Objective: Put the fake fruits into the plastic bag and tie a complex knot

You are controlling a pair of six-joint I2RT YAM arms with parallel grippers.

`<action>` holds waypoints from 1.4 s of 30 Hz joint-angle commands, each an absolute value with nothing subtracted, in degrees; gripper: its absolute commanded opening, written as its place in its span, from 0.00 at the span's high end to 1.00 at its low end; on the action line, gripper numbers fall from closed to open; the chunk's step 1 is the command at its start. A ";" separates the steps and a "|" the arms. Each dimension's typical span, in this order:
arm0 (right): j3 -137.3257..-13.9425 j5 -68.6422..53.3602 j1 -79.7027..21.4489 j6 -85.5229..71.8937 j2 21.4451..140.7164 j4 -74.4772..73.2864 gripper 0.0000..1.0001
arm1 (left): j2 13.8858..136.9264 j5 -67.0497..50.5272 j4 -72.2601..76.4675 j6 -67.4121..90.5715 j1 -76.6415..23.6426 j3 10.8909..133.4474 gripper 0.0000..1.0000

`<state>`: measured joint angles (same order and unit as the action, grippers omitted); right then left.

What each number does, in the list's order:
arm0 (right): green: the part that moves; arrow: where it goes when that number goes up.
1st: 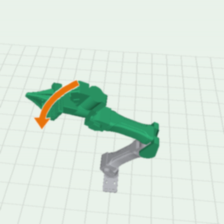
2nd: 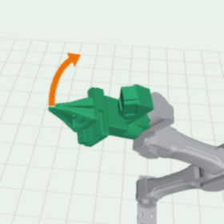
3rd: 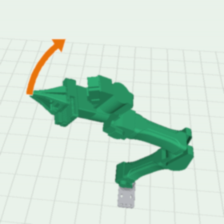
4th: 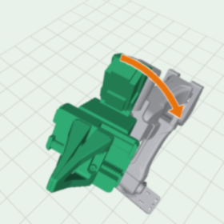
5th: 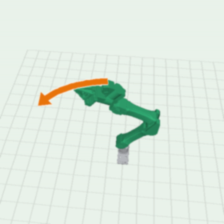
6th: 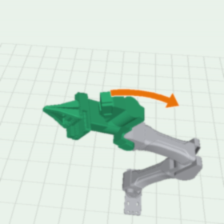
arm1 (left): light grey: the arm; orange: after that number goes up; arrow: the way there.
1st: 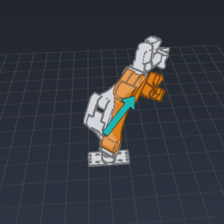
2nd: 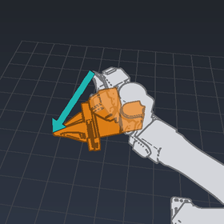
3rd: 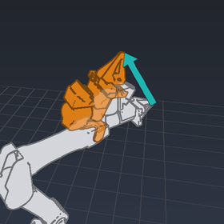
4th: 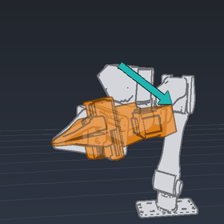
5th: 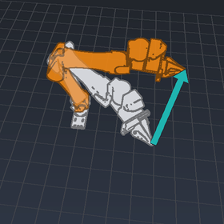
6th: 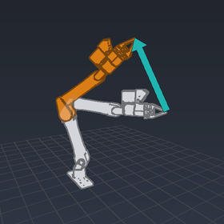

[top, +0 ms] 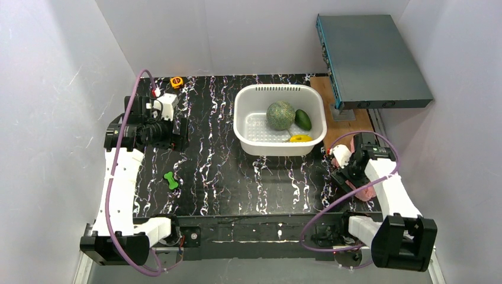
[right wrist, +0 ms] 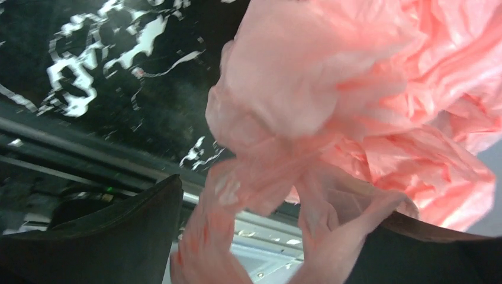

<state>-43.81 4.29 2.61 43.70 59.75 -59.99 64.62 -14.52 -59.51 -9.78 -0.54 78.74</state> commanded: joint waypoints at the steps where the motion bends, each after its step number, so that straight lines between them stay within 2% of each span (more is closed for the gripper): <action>1: -40.29 8.46 2.82 47.92 63.71 -45.43 0.12 | 61.62 -17.03 -56.57 -9.61 -0.35 75.94 0.00; 3: -39.12 9.22 2.89 48.22 65.96 -41.87 0.13 | 61.29 -17.70 -55.97 -9.37 -0.32 74.94 0.00; 6: -37.72 9.71 2.86 48.70 67.88 -39.07 0.28 | 61.56 -19.19 -56.08 -9.47 -0.35 74.95 0.01; 9: -38.61 7.85 2.82 49.11 66.01 -41.98 0.65 | 61.30 -22.02 -56.94 -11.64 -0.35 75.60 0.01; 10: -39.92 6.17 2.81 49.25 64.47 -45.01 0.85 | 61.13 -22.89 -57.39 -12.40 -0.35 75.95 0.01; 11: -41.88 3.78 2.89 49.16 62.70 -49.04 0.99 | 60.88 -24.20 -58.01 -13.32 -0.34 76.38 0.00; 17: -56.44 -18.76 0.18 49.72 53.66 -71.45 0.99 | 59.63 -32.38 -61.99 -18.05 -0.34 77.04 0.01; 21: -64.34 -27.97 -12.10 44.20 55.07 -76.38 0.99 | 58.18 -38.58 -62.31 -19.41 -0.35 76.09 0.01; 26: -76.36 -34.51 -27.32 31.90 60.56 -69.88 0.99 | 54.91 -54.78 -63.85 -23.79 -0.41 74.57 0.00; 29: -83.61 -37.81 -32.74 27.40 65.02 -65.38 0.99 | 53.76 -58.88 -62.49 -24.46 -1.08 72.18 0.01; 32: -88.78 -38.42 -37.91 26.08 68.97 -62.51 0.99 | 53.96 -59.51 -61.47 -26.90 -3.16 70.98 0.00; 38: -93.79 -36.14 -46.28 23.50 75.47 -55.46 0.99 | 57.37 -56.58 -57.92 -27.33 -14.12 72.96 0.00; 42: -97.31 -36.57 -48.41 22.79 78.42 -53.38 0.99 | 60.06 -49.65 -54.89 -27.05 -21.37 72.42 0.01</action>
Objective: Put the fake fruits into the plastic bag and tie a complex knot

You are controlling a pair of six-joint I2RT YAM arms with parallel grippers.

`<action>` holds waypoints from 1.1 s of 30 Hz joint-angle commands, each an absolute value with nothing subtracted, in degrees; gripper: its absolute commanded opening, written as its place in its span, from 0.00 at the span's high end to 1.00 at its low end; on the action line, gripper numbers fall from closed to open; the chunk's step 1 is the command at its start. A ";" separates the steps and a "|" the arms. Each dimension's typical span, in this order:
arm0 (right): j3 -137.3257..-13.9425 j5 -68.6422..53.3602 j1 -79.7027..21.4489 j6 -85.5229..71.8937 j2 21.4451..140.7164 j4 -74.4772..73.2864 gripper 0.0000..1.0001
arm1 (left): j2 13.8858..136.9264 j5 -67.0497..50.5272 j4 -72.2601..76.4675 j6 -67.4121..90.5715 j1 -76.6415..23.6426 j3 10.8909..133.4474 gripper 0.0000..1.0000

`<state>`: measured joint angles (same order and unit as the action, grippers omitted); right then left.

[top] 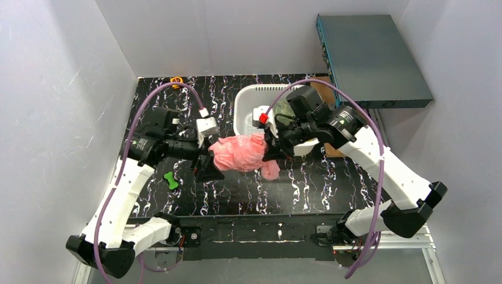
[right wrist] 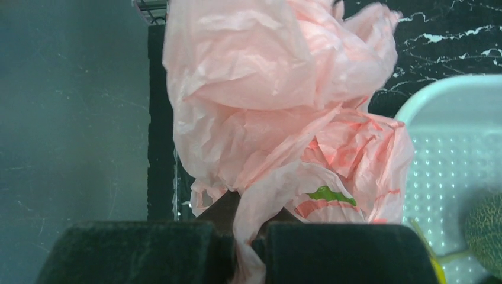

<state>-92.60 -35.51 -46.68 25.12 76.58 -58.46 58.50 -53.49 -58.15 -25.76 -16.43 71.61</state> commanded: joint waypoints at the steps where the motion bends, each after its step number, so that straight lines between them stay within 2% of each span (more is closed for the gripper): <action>1: -97.79 -36.52 -48.50 22.84 78.76 -53.36 0.99 | 60.52 -48.94 -54.31 -27.06 -21.53 72.38 0.01; 2: -97.87 -36.23 -48.51 22.85 78.81 -53.27 0.99 | 60.88 -48.05 -54.03 -27.11 -21.53 72.52 0.09; 5: -95.36 -34.32 -48.53 24.01 76.89 -52.59 0.99 | 60.40 -44.12 -52.83 -25.52 -21.17 72.48 0.52; 7: -92.60 -31.50 -48.07 23.93 74.64 -52.24 0.99 | 58.81 -44.69 -52.90 -24.00 -17.88 71.74 0.98; 15: -87.45 -29.35 -33.27 23.37 70.78 -57.01 0.99 | 58.81 -58.72 -56.27 -23.70 15.37 68.82 1.00; 17: -88.36 -30.37 -32.73 23.33 71.00 -58.21 0.99 | 61.08 -63.26 -57.05 -23.19 19.71 69.60 1.00; 21: -90.22 -33.56 -32.78 21.98 71.91 -58.70 0.99 | 62.35 -67.25 -56.85 -24.10 20.27 71.29 1.00; 25: -96.76 -33.53 -32.86 20.40 74.44 -59.98 0.47 | 59.22 -68.10 -55.42 -25.88 19.18 70.85 1.00; 26: -98.57 -33.85 -32.87 19.94 74.72 -59.86 0.37 | 58.32 -68.05 -55.38 -27.05 18.77 70.63 1.00; 29: -102.50 -34.45 -34.26 19.34 74.63 -57.98 0.29 | 55.21 -65.44 -55.41 -31.90 16.63 70.14 1.00; 33: -104.39 -31.69 -39.63 18.66 73.51 -51.10 0.25 | 51.31 -59.76 -56.61 -42.65 11.45 69.67 1.00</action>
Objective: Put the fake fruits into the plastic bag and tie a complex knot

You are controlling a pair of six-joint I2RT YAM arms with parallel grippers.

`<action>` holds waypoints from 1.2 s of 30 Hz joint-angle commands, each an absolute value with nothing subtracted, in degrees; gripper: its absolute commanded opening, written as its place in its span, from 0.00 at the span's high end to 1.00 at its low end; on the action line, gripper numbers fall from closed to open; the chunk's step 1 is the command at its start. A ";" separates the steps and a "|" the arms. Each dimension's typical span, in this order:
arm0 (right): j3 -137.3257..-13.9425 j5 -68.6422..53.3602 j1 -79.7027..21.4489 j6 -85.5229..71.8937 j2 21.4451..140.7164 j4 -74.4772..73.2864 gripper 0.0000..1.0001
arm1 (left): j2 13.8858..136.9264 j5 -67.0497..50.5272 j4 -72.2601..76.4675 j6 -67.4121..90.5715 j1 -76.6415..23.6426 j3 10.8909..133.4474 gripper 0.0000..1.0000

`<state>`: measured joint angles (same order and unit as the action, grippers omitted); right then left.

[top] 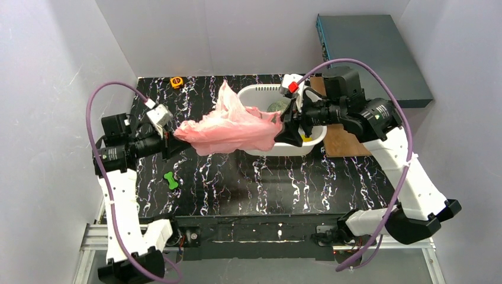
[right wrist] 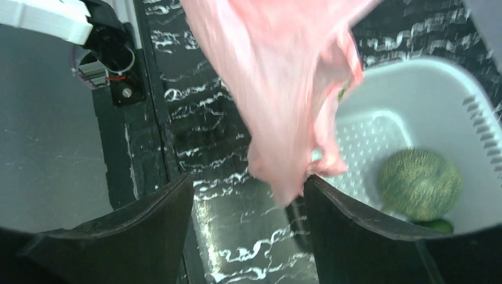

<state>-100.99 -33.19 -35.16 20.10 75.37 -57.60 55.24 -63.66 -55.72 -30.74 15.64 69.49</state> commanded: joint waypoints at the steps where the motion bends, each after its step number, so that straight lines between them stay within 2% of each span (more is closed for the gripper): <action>1: -104.66 -30.62 -41.72 18.52 73.59 -49.25 0.25 | 50.44 -58.33 -56.73 -44.68 10.23 69.58 1.00; 8: -113.72 -27.06 -46.11 19.13 79.96 -46.97 0.25 | 48.57 -50.25 -56.83 -54.66 4.54 71.25 1.00; 14: -110.38 -31.33 -47.88 21.34 79.88 -43.73 0.22 | 48.07 -51.36 -55.82 -55.75 3.77 72.48 1.00; 20: -114.02 -31.60 -55.59 22.67 87.85 -45.38 0.22 | 51.15 -51.16 -55.41 -52.71 0.96 75.73 1.00; 24: -109.60 -29.15 -56.34 27.92 90.90 -48.59 0.22 | 52.55 -52.84 -53.91 -47.27 0.88 77.79 1.00; 29: -96.71 -26.34 -54.00 34.83 85.72 -50.93 0.24 | 51.37 -50.01 -49.19 -40.37 0.88 75.97 1.00; 32: -88.36 -23.46 -53.55 37.72 81.62 -52.10 0.35 | 50.64 -49.93 -46.58 -37.20 0.92 74.88 1.00; 34: -83.25 -20.45 -52.96 38.66 79.03 -50.02 0.60 | 50.37 -50.24 -44.88 -34.18 0.97 74.30 1.00; 36: -80.58 -18.34 -51.58 38.33 77.64 -49.07 0.93 | 50.49 -49.66 -43.47 -31.45 1.01 74.02 1.00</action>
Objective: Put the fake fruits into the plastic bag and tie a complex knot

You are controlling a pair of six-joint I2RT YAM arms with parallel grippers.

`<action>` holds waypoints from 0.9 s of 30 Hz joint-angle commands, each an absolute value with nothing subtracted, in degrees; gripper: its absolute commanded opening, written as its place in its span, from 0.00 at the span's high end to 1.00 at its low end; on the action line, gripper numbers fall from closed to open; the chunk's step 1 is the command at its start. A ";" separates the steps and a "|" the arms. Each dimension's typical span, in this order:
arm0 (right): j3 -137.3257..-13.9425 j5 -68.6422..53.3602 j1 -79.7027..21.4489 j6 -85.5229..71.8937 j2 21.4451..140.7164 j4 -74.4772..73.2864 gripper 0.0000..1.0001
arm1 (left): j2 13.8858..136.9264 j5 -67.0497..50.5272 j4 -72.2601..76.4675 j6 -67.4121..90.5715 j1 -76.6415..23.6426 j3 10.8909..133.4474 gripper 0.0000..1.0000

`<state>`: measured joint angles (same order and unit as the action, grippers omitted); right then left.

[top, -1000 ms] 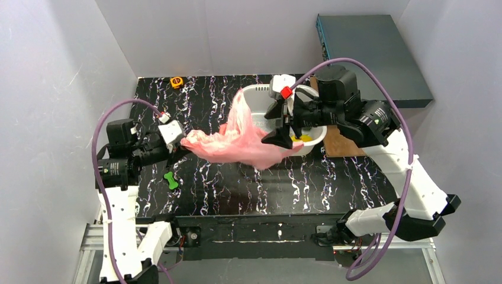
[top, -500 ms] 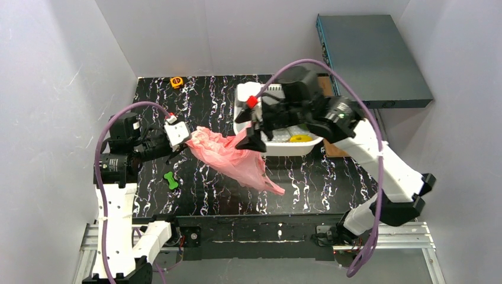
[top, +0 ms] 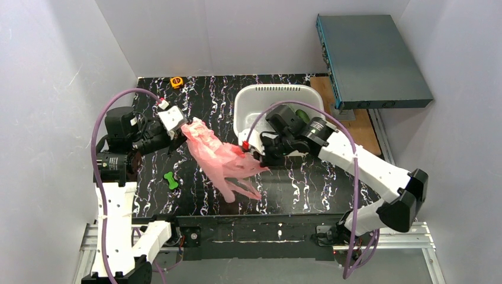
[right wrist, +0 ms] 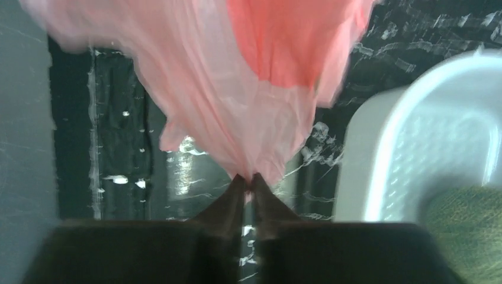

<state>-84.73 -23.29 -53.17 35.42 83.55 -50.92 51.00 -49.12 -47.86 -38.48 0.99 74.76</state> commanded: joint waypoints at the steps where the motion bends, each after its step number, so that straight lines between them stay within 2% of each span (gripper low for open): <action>1: -80.28 -17.75 -50.54 37.50 77.23 -49.37 0.99 | 50.54 -49.36 -43.24 -30.99 1.12 73.93 1.00; 4: -80.36 -18.32 -45.79 35.70 75.02 -51.74 0.99 | 50.65 -47.99 -41.88 -28.72 2.54 73.79 1.00; 8: -74.20 -20.04 -39.17 37.17 68.48 -52.89 0.99 | 51.95 -49.25 -39.45 -25.79 7.99 73.79 1.00; 12: -67.61 -21.30 -36.19 40.37 61.41 -56.04 0.99 | 55.26 -51.46 -36.70 -21.67 15.56 74.69 1.00; 15: -65.06 -21.82 -35.69 40.80 57.93 -58.20 0.99 | 57.68 -53.00 -38.13 -22.17 17.15 76.83 1.00; 18: -64.83 -22.63 -35.68 39.98 56.45 -57.65 0.99 | 57.93 -57.88 -39.71 -24.61 17.16 77.61 1.00; 21: -70.56 -24.55 -35.68 36.18 58.43 -57.82 0.99 | 57.71 -62.27 -44.04 -29.05 16.54 79.18 1.00; 24: -81.32 -26.26 -35.64 28.70 62.94 -57.15 0.69 | 57.57 -61.71 -51.72 -36.20 13.99 81.52 1.00; 26: -87.77 -27.84 -35.73 22.39 64.37 -53.76 0.43 | 56.99 -60.23 -54.95 -39.80 12.53 81.92 1.00; 27: -90.08 -29.03 -35.85 19.64 64.76 -51.39 0.36 | 56.62 -59.19 -55.91 -40.87 11.41 81.84 1.00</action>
<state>-78.04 -24.27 -35.97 31.64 63.68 -58.33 58.85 -57.95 -47.42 -31.97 14.15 79.72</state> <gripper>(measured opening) 0.471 0.021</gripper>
